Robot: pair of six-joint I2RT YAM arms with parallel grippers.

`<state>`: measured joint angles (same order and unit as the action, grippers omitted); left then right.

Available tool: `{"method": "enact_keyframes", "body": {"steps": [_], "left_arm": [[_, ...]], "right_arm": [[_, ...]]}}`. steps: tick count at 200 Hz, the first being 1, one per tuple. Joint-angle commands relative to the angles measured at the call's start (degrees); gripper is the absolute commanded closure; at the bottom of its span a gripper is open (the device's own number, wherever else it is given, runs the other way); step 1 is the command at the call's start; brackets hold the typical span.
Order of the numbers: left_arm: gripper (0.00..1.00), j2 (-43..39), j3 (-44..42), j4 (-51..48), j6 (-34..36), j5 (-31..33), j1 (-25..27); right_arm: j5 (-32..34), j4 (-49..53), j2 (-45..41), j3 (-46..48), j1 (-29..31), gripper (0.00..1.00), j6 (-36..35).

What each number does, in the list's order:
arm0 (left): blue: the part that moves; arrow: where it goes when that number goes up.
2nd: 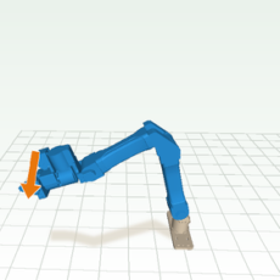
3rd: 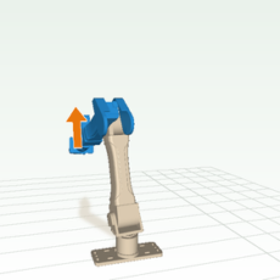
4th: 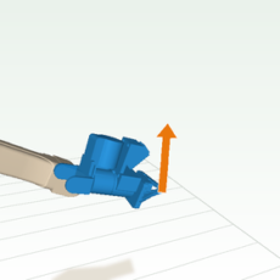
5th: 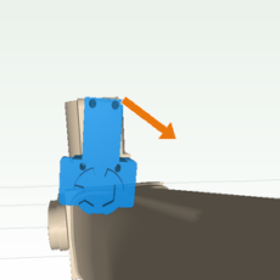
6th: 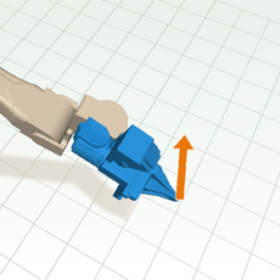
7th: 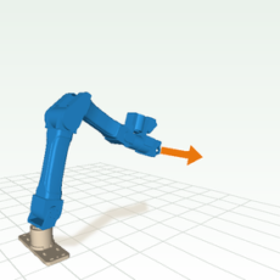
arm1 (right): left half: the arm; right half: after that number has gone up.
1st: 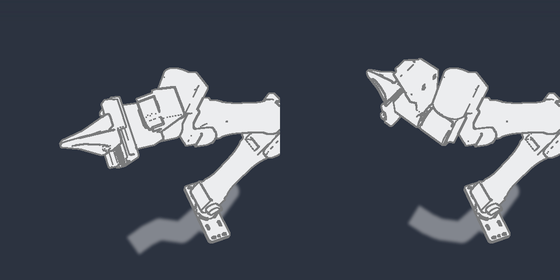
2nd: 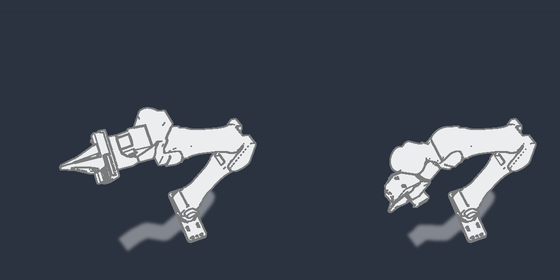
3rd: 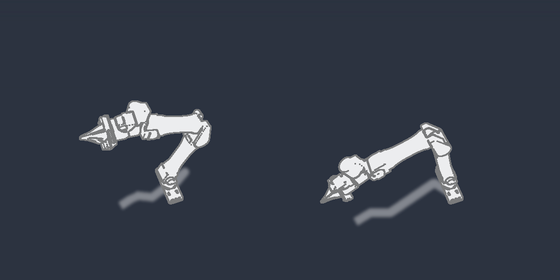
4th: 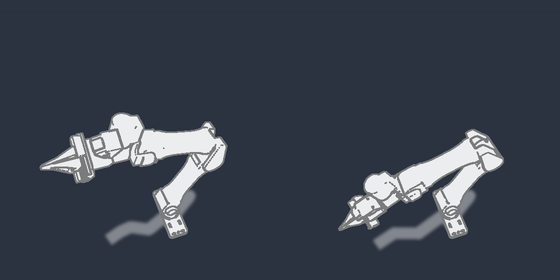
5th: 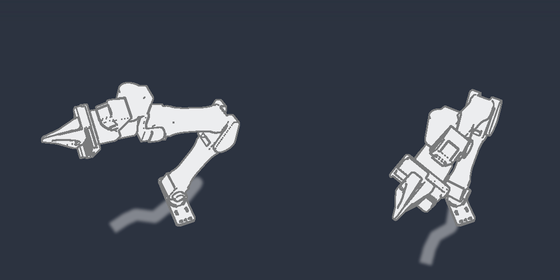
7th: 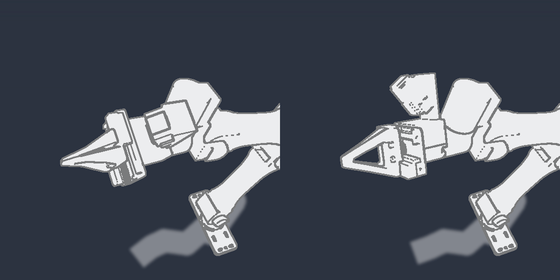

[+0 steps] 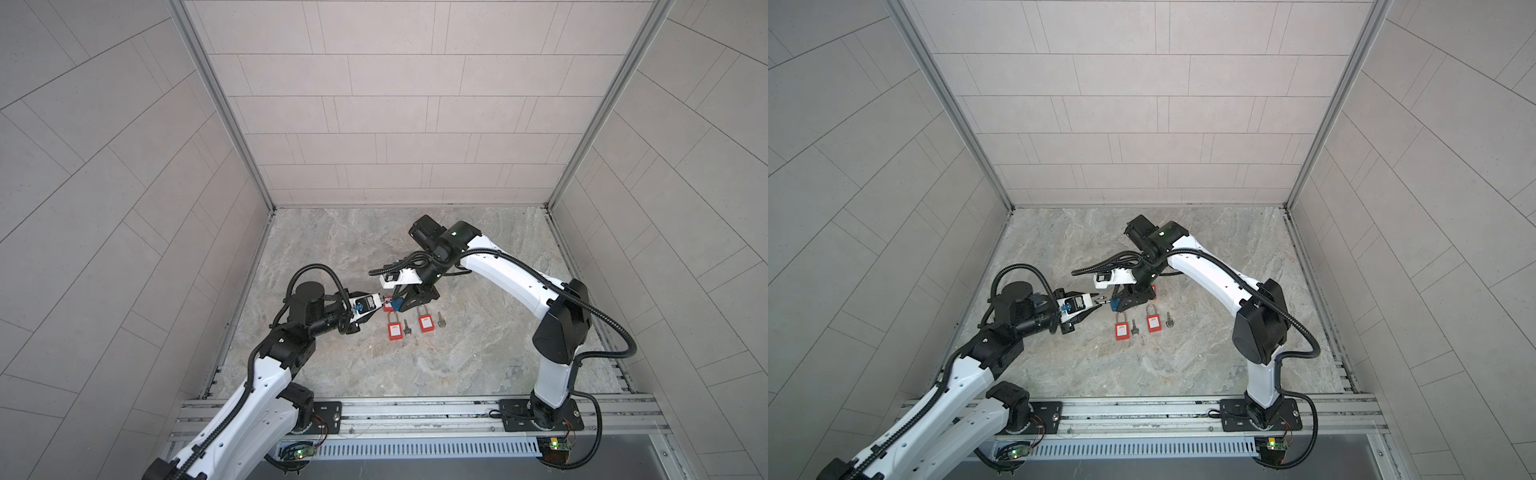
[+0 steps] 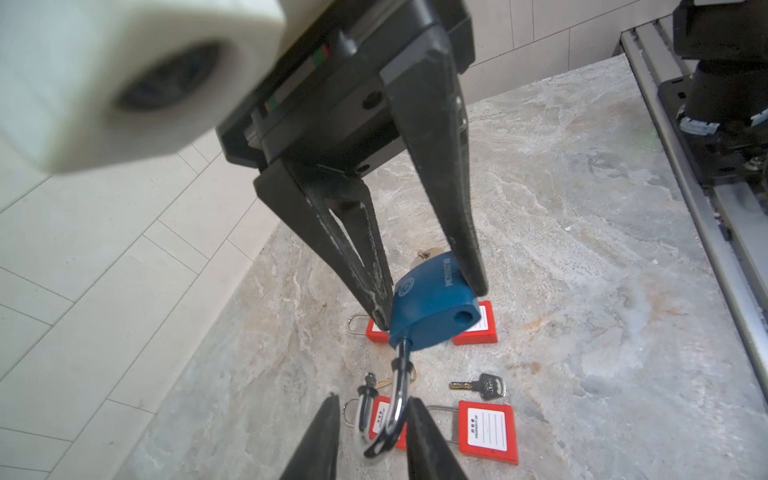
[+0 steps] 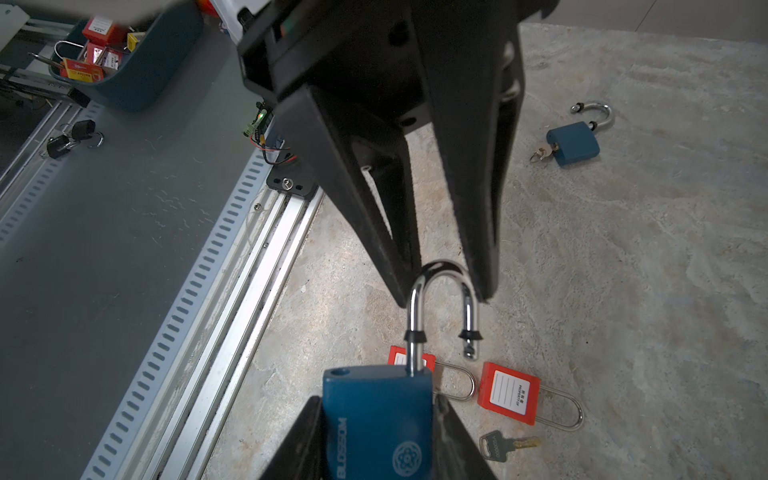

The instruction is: Lock with the key

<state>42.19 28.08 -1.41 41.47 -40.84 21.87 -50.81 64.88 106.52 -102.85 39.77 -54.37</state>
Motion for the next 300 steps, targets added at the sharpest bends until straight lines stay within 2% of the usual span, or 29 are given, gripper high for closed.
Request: {"method": "enact_keyframes", "body": {"steps": [1,52,137,146,162,185,211,238,266,300], "left_arm": [[0.73,0.2,1.7,-1.1,2.0,-0.4,0.5],[0.7,1.5,2.3,-1.2,3.0,-0.2,1.1],[0.92,1.9,3.5,-0.7,0.4,-1.4,1.6],[0.94,3.9,3.6,-0.7,-0.5,-1.8,1.7],[1.0,4.8,4.2,-0.4,-3.6,-1.7,1.7],[1.0,5.3,3.3,3.2,-10.5,-0.7,1.6],[1.0,5.4,1.2,9.4,-17.0,-0.3,1.6],[1.0,6.4,1.5,9.1,-20.1,-2.2,1.6],[1.0,7.0,1.2,9.8,-22.4,-3.5,1.6],[1.0,7.3,2.1,9.3,-22.7,-3.6,1.6]], "right_arm": [[-2.1,2.3,0.3,-2.3,0.4,0.77,-0.7],[-2.8,3.7,0.1,-2.8,0.4,0.77,-1.0],[-0.7,3.6,0.1,-2.5,0.8,0.77,-1.6],[-0.3,3.1,-0.1,-2.4,0.8,0.76,-1.6],[1.7,0.5,-1.0,-1.0,0.7,0.7,-1.0],[6.3,-4.0,-2.7,1.3,0.8,0.58,0.3],[11.4,-8.0,-5.5,4.3,0.7,0.52,1.5],[14.7,-12.7,-8.9,7.5,0.5,0.48,2.3],[22.0,-14.5,-11.5,8.1,0.5,0.44,4.7],[24.0,-13.9,-12.6,8.1,0.2,0.42,4.3]]}}
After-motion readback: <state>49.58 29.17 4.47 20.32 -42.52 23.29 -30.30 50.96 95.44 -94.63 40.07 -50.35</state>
